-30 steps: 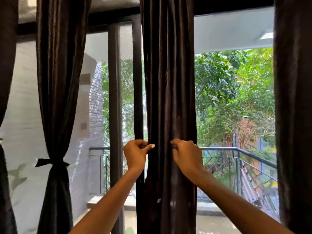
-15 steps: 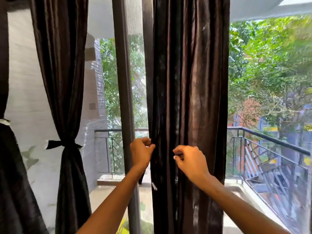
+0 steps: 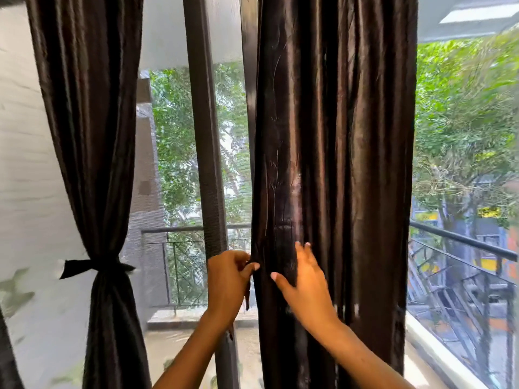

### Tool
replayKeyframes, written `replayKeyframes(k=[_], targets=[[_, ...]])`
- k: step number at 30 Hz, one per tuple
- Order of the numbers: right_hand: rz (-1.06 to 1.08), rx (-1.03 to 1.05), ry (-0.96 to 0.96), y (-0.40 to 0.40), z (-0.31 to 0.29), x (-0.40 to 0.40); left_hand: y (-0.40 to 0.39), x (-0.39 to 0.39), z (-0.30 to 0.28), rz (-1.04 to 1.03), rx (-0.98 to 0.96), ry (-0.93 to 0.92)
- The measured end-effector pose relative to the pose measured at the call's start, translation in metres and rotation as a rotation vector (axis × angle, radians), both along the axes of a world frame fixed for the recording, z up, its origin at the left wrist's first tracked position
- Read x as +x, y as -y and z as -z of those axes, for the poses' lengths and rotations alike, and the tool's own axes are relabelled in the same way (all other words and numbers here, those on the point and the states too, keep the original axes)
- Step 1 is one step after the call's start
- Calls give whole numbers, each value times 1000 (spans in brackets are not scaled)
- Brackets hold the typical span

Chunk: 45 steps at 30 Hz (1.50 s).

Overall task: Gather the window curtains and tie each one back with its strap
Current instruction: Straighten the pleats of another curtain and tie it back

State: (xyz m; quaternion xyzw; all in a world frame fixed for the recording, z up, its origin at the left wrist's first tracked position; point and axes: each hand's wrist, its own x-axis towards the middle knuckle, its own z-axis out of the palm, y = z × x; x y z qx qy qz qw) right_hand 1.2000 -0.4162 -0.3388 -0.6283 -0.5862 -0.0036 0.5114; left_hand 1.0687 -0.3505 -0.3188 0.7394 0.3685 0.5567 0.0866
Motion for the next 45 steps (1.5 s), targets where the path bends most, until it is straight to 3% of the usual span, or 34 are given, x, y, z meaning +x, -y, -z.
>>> replayKeyframes(k=[6,9,11,15,18,23,31,34,36,40,41,45], targets=[[-104,-66,-420,-47,-3,-7,-5,-19,3,72,1,99],[-194,47,-631,-62,2,-13,-8,-26,3,71,-25,110],[-68,182,-544,-59,9,-19,-9,-30,3,53,-42,154],[276,453,14,-35,22,-36,1,-27,7,30,-50,260],[281,412,271,-29,33,-43,11,-22,11,102,-64,324],[268,305,456,-20,45,-42,19,-15,17,220,-101,371],[-32,166,345,-18,45,-31,13,-9,11,46,-33,297],[157,282,176,-22,39,-23,11,-11,8,56,-39,302],[298,234,16,-25,33,-19,12,-14,7,88,-47,312],[133,154,-417,-39,16,-1,14,-20,6,117,-43,311],[112,171,-439,-38,12,0,14,-21,6,116,-42,313],[334,305,31,-31,18,-13,16,-21,6,105,-34,316]])
